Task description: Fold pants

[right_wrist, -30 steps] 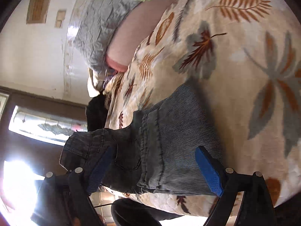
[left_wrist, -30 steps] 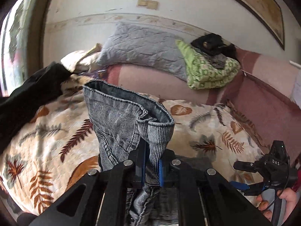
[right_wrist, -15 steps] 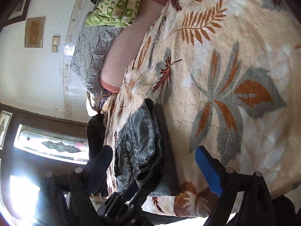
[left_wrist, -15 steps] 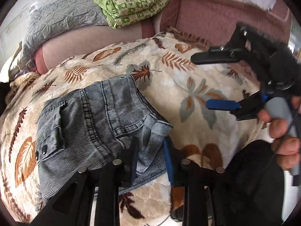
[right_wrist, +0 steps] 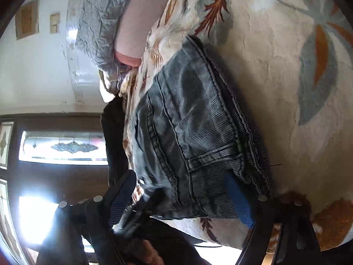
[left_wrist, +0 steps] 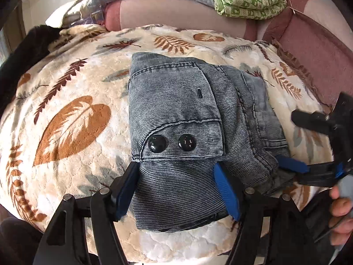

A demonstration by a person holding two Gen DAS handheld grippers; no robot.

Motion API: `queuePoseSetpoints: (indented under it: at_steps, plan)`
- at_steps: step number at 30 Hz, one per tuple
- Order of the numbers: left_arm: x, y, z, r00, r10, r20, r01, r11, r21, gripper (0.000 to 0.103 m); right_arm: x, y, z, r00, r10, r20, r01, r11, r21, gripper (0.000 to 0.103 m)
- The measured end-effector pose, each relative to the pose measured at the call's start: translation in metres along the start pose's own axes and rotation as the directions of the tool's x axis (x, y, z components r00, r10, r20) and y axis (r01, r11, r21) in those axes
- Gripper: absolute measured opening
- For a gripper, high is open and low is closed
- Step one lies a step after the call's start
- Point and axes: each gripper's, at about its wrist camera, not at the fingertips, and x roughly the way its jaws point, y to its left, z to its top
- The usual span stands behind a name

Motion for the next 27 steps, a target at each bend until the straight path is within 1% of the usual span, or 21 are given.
queuePoseSetpoints:
  at_steps: [1,3,5,6,7,8,9,10,11,12,14,15,16,17,18,20,21,23,24,25,27]
  plan:
    - [-0.009,0.001,-0.002,1.000,-0.012,0.027,0.012,1.000,-0.006,0.070,-0.001,0.008,0.003,0.999,-0.035,-0.015,0.035,0.999,-0.009,0.084]
    - [-0.027,0.005,0.001,0.997,-0.031,0.069,0.034,0.999,-0.037,0.070,-0.007,0.037,0.010,0.992,-0.124,0.012,0.125,0.987,-0.106,0.085]
    - [-0.053,0.011,0.003,0.982,-0.026,0.186,0.037,0.998,-0.057,0.070,-0.008,0.072,0.023,0.988,-0.154,0.033,0.157,0.969,-0.189,0.085]
    - [-0.059,0.011,0.005,0.975,-0.015,0.220,0.029,0.998,-0.061,0.070,-0.003,0.092,0.031,0.986,-0.162,0.029,0.165,0.959,-0.230,0.085]
    - [-0.059,0.008,0.006,0.973,-0.015,0.230,0.027,0.999,-0.048,0.070,0.006,0.113,0.039,0.983,-0.183,0.023,0.182,0.942,-0.284,0.085]
    - [-0.053,0.004,0.005,0.976,-0.018,0.215,0.023,1.000,-0.020,0.070,0.019,0.136,0.046,0.976,-0.215,0.009,0.205,0.915,-0.349,0.085]
    - [-0.041,-0.001,0.007,0.983,-0.015,0.182,0.014,1.000,0.004,0.070,0.037,0.158,0.053,0.966,-0.257,-0.011,0.230,0.882,-0.410,0.085]
    - [-0.030,-0.005,0.005,0.990,-0.010,0.141,0.007,1.000,0.027,0.070,0.059,0.179,0.058,0.949,-0.313,-0.036,0.261,0.846,-0.465,0.085]
    - [-0.019,-0.010,0.002,0.995,-0.007,0.099,0.002,0.999,0.049,0.070,0.086,0.197,0.062,0.919,-0.391,-0.054,0.305,0.791,-0.531,0.085]
    - [-0.014,-0.014,-0.001,0.996,0.013,0.093,-0.019,0.997,0.069,0.070,0.114,0.215,0.063,0.874,-0.483,-0.051,0.358,0.711,-0.606,0.085]
    - [-0.017,-0.021,-0.006,0.990,0.044,0.132,-0.057,0.994,0.097,0.070,0.168,0.235,0.059,0.765,-0.644,-0.017,0.432,0.532,-0.728,0.085]
    - [-0.019,-0.022,-0.006,0.990,0.049,0.136,-0.063,0.993,0.103,0.070,0.194,0.242,0.058,0.706,-0.708,0.010,0.453,0.440,-0.776,0.085]
    - [-0.018,-0.023,-0.006,0.989,0.055,0.139,-0.071,0.991,0.110,0.070,0.211,0.242,0.056,0.659,-0.751,0.045,0.468,0.364,-0.805,0.084]
    - [-0.017,-0.023,-0.007,0.989,0.058,0.136,-0.073,0.991,0.114,0.070,0.228,0.243,0.059,0.629,-0.775,0.056,0.478,0.329,-0.814,0.084]
    - [-0.016,-0.023,-0.008,0.989,0.060,0.136,-0.076,0.990,0.116,0.070,0.244,0.242,0.060,0.605,-0.795,0.041,0.474,0.317,-0.822,0.083]
    - [-0.014,-0.025,-0.010,0.987,0.070,0.147,-0.091,0.986,0.140,0.070,0.275,0.235,0.064,0.540,-0.841,0.022,0.461,0.273,-0.844,0.073]
    - [-0.013,-0.026,-0.011,0.986,0.074,0.147,-0.096,0.984,0.150,0.070,0.286,0.228,0.064,0.516,-0.857,0.008,0.455,0.266,-0.850,0.071]
    - [-0.013,-0.027,-0.012,0.986,0.072,0.152,-0.096,0.983,0.155,0.070,0.300,0.216,0.064,0.474,-0.881,-0.006,0.456,0.252,-0.853,0.053]
    - [-0.013,-0.026,-0.012,0.985,0.072,0.154,-0.096,0.983,0.156,0.070,0.303,0.211,0.066,0.457,-0.890,0.009,0.471,0.233,-0.851,0.030]
    - [-0.014,-0.027,-0.014,0.985,0.071,0.155,-0.095,0.982,0.160,0.070,0.303,0.210,0.066,0.462,-0.887,0.017,0.472,0.230,-0.851,0.021]
    - [-0.013,-0.027,-0.014,0.985,0.065,0.157,-0.091,0.983,0.160,0.070,0.300,0.210,0.065,0.472,-0.881,0.030,0.467,0.221,-0.856,0.015]
